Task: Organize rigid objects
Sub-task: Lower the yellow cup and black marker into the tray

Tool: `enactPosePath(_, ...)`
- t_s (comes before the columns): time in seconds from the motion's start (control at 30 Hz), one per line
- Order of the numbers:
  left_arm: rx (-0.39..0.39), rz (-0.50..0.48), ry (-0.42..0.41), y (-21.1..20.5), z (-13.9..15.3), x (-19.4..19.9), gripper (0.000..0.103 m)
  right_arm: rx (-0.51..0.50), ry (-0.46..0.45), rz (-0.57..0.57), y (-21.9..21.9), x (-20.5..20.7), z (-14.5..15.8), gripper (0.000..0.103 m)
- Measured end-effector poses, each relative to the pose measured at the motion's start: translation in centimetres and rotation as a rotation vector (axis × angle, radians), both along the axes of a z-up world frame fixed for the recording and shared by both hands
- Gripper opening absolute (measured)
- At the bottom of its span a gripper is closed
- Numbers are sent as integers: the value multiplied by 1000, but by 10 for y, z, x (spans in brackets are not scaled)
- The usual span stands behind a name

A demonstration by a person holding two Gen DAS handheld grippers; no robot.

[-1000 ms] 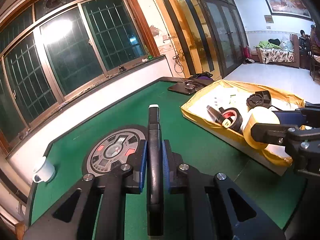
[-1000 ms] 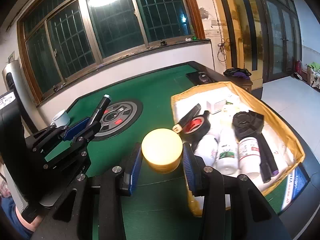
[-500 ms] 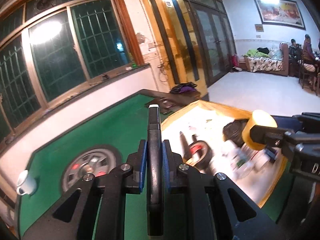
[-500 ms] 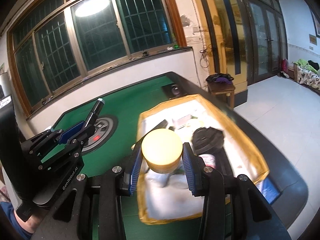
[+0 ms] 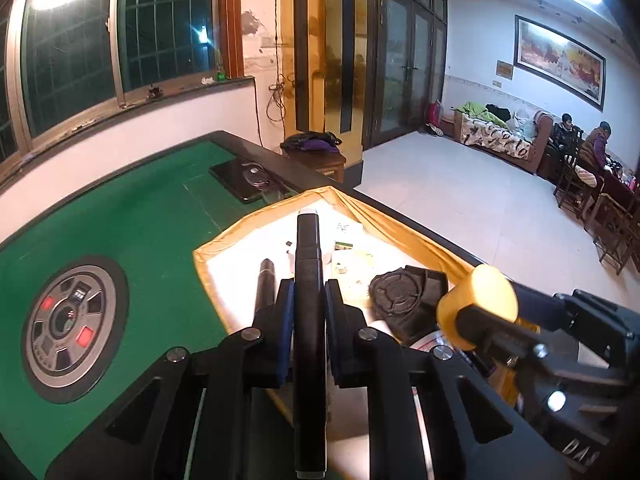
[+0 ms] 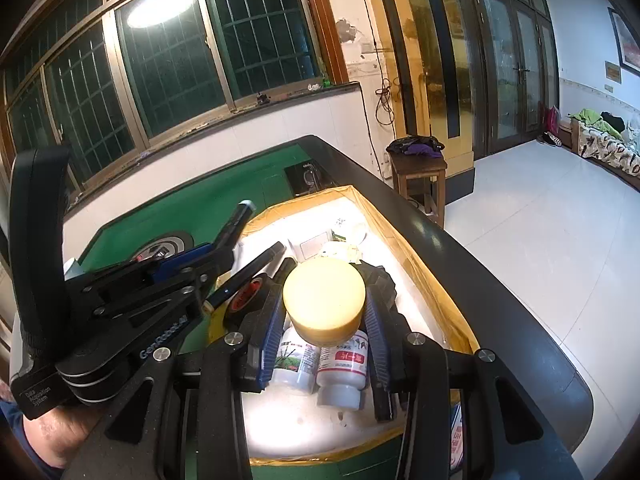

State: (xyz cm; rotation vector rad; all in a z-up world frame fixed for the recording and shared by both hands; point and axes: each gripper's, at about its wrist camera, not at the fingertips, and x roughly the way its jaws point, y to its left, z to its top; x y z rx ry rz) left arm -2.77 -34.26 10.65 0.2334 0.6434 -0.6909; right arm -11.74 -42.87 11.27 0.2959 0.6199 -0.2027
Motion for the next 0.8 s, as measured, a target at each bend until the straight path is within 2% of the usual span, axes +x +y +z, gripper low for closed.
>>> enactPosePath(0.23, -3, -7, 82, -8, -8, 7, 12, 41, 70, 44, -18, 32, 4, 36)
enactPosePath(0.57, 10, -36, 112, -18, -17, -5, 12, 84, 191, 71, -42, 90, -1, 35)
enactPosePath(0.8, 4, -41, 132, -19, -21, -9, 12, 106, 260, 58, -49, 112, -14, 35)
